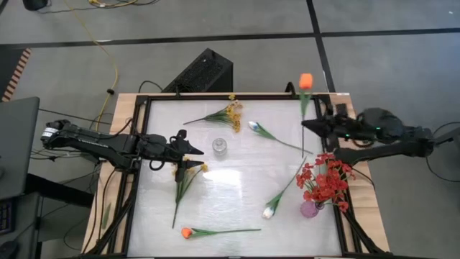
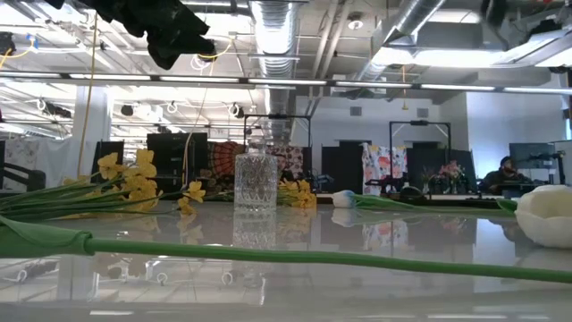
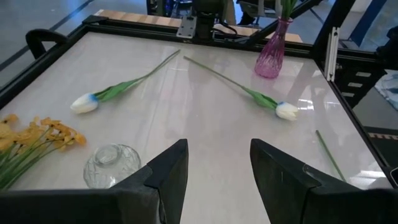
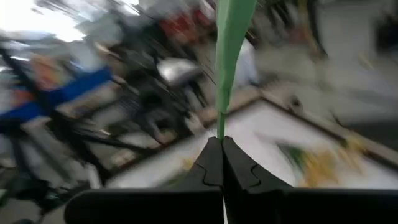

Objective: Sort flowers into vase by color
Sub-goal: Put the top orange flower into the pink vase

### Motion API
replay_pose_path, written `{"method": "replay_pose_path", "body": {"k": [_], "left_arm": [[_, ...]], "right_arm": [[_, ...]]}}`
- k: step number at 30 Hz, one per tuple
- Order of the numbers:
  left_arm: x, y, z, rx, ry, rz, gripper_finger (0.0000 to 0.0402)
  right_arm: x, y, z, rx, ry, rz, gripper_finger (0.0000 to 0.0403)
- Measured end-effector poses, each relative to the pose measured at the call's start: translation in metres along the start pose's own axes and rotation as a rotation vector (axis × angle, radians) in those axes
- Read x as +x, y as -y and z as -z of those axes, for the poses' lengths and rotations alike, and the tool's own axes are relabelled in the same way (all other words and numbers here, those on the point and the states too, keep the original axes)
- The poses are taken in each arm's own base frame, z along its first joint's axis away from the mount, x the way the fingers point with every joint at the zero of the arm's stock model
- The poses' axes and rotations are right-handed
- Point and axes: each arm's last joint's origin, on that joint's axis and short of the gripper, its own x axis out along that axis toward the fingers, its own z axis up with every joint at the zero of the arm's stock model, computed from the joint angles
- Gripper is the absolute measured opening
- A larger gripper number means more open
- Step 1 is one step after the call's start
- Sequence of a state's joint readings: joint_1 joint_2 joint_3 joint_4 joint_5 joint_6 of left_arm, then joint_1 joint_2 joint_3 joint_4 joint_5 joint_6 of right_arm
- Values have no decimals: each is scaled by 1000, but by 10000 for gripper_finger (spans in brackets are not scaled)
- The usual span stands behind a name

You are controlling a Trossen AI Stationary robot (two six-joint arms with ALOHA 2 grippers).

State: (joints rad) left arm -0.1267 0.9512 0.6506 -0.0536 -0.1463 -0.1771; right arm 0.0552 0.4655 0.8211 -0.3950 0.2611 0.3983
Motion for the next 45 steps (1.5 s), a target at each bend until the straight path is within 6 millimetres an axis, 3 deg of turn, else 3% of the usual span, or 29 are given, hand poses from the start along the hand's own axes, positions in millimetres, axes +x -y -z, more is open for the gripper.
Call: {"method": "replay_pose_path", "body": {"k": [8, 15, 22, 27, 32, 36, 42, 45], "left_arm": [[0, 0, -1, -3, 7, 1, 162], [0, 0, -3, 8, 29, 4, 162], [0, 1, -5, 7, 56, 9, 162], [0, 1, -6, 18, 58, 9, 162], [0, 1, -7, 28, 68, 10, 162], [0, 1, -6, 27, 63, 11, 162], [0, 1, -6, 44, 58, 16, 162], [0, 1, -6, 56, 59, 16, 162]], "right_arm": [[-36, -15, -30, -131, 325, -321, 15], [-36, -37, -41, -151, 544, -670, 15], [-9, -69, -17, -104, 325, -828, 20], [-7, -101, -10, -77, 220, -911, 19], [-21, -128, -20, -129, 79, -900, 20], [-33, -150, -15, -144, -28, -873, 19], [-62, -176, 25, -193, -195, -751, 19], [-78, -186, 40, -217, -179, -625, 19]]}}
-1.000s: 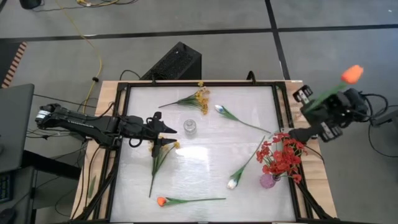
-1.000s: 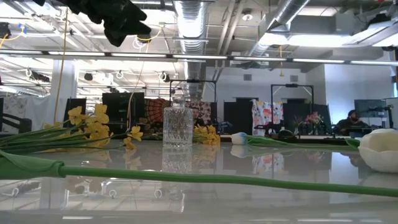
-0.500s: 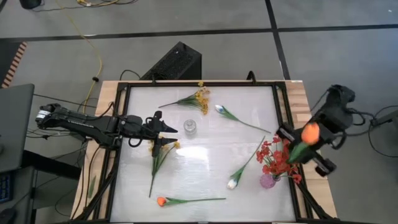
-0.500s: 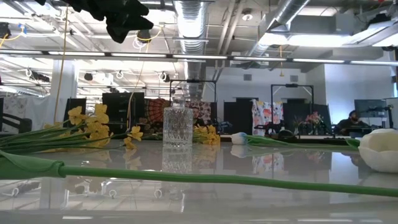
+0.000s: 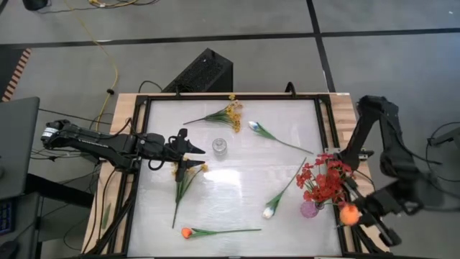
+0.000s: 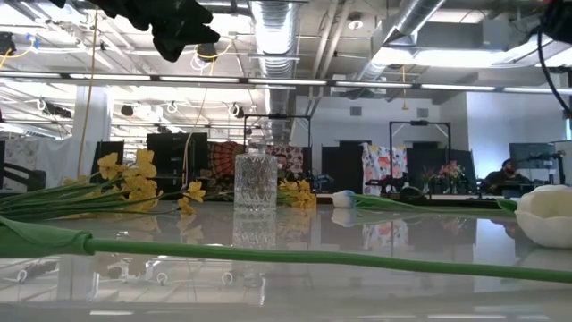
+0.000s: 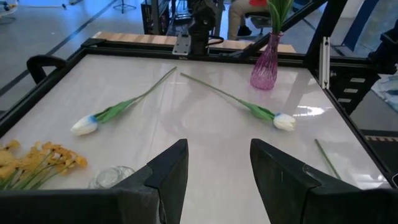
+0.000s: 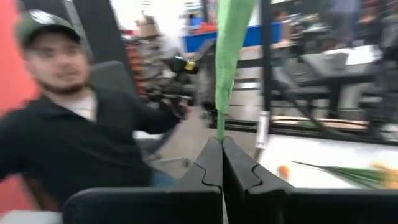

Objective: Sort flowers into vase by color
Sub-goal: Put the top orange flower into the pink vase

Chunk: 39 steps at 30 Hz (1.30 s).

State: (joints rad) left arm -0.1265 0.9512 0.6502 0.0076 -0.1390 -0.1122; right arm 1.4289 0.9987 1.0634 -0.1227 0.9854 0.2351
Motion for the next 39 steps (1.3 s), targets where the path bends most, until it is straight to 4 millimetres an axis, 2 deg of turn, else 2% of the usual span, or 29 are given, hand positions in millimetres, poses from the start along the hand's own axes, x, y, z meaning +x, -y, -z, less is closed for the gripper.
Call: {"method": "replay_pose_path", "body": {"k": [3, 7, 14, 18, 23, 29, 34, 36, 39], "left_arm": [[0, 0, -1, -2, 12, 1, 162], [5, 2, -4, -39, 53, 22, 162], [32, 8, 5, -43, 29, 111, 162], [47, 10, 8, -44, 48, 136, 162], [59, 14, 9, -35, 101, 220, 162], [62, 15, 11, -14, 97, 271, 162], [63, 12, 8, 1, 129, 258, 162], [63, 10, 6, -1, 136, 251, 162], [63, 9, 6, -2, 133, 245, 162]], "right_arm": [[0, -16, 14, -62, -8, 77, 19], [10, -32, 34, -136, -20, 162, 19], [29, -54, 72, -289, -38, 292, 19], [31, -58, 78, -320, -9, 384, 18], [29, -57, 79, -382, 10, 470, 18], [28, -53, 79, -470, -7, 489, 18], [17, -39, 61, -462, 2, 508, 18], [10, -28, 46, -416, 12, 501, 18], [-6, -17, 35, -373, 6, 415, 18]]}}
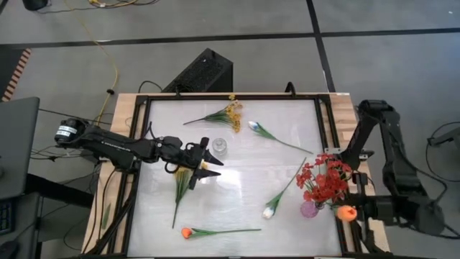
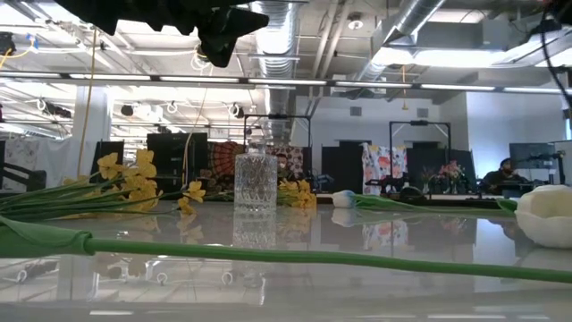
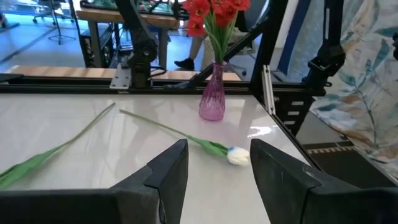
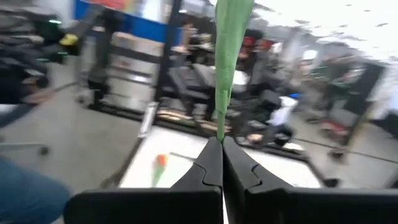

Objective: Sort flowers into vase by color
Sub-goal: Put the top orange flower into the pink vase

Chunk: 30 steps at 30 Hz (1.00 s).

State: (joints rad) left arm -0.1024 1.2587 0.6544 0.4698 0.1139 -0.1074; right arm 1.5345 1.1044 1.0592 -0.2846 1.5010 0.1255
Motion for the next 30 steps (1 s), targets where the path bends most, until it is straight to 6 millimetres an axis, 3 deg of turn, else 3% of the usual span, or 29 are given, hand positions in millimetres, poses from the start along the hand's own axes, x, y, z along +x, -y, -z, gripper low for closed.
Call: {"method": "replay_pose_path", "body": {"k": [6, 10, 22, 30], "left_arm": [[0, 0, 2, -9, -20, 7, 162], [0, 0, 4, -13, -45, 6, 162], [0, -2, 4, -2, -44, -9, 162], [0, -2, 4, -15, -42, -28, 162]], "right_arm": [[-21, 22, 9, 128, -34, -185, 18], [-26, 14, 28, 77, -45, -170, 18], [-37, -25, 59, -96, 49, -99, 18], [-25, -21, 74, -87, 36, -50, 18]]}}
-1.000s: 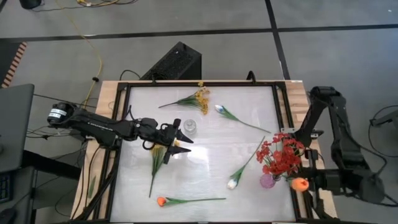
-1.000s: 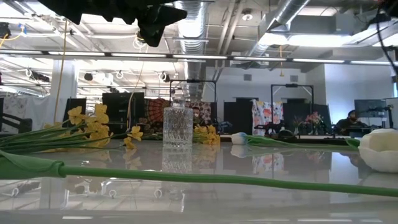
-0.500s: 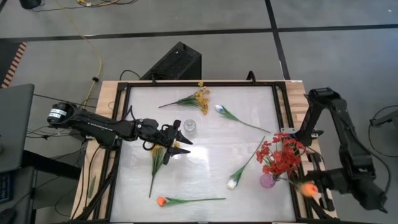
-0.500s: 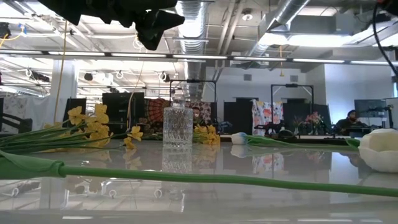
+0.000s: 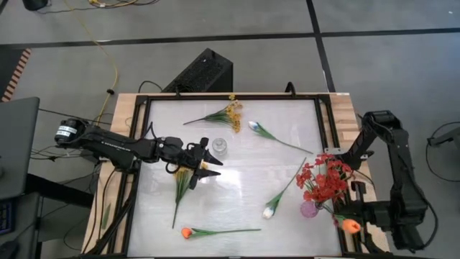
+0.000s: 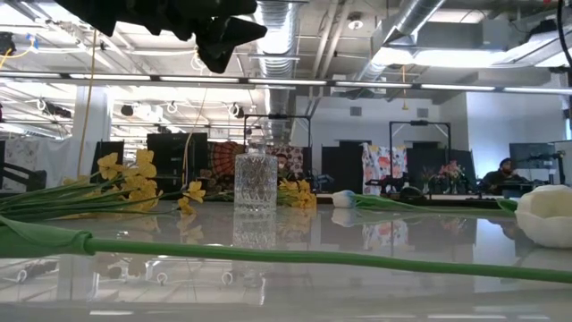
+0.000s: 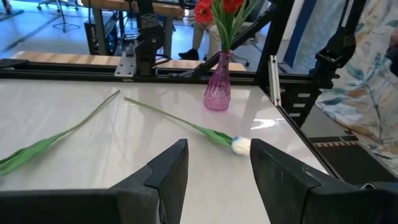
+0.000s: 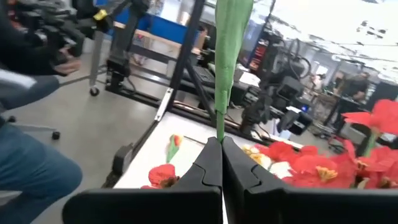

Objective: Sort flowers into vase by color
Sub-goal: Put the top orange flower into the pink vase

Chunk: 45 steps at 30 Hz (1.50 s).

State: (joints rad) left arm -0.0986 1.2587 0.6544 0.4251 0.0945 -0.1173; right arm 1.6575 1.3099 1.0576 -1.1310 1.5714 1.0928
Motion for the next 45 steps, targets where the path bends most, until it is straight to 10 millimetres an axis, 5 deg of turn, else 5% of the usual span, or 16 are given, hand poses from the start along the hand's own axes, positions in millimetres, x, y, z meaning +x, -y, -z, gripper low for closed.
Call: {"method": "replay_pose_path", "body": {"k": [15, 33, 45], "left_arm": [[0, 0, 0, 21, 3, -12, 162], [0, -1, 2, -1, -16, -14, 162], [0, -1, 2, -20, -17, -14, 162]], "right_arm": [[15, 24, -13, 179, -15, 74, 18], [17, -7, 8, 112, -18, 74, 18], [17, -1, 8, 154, -121, 39, 18]]}}
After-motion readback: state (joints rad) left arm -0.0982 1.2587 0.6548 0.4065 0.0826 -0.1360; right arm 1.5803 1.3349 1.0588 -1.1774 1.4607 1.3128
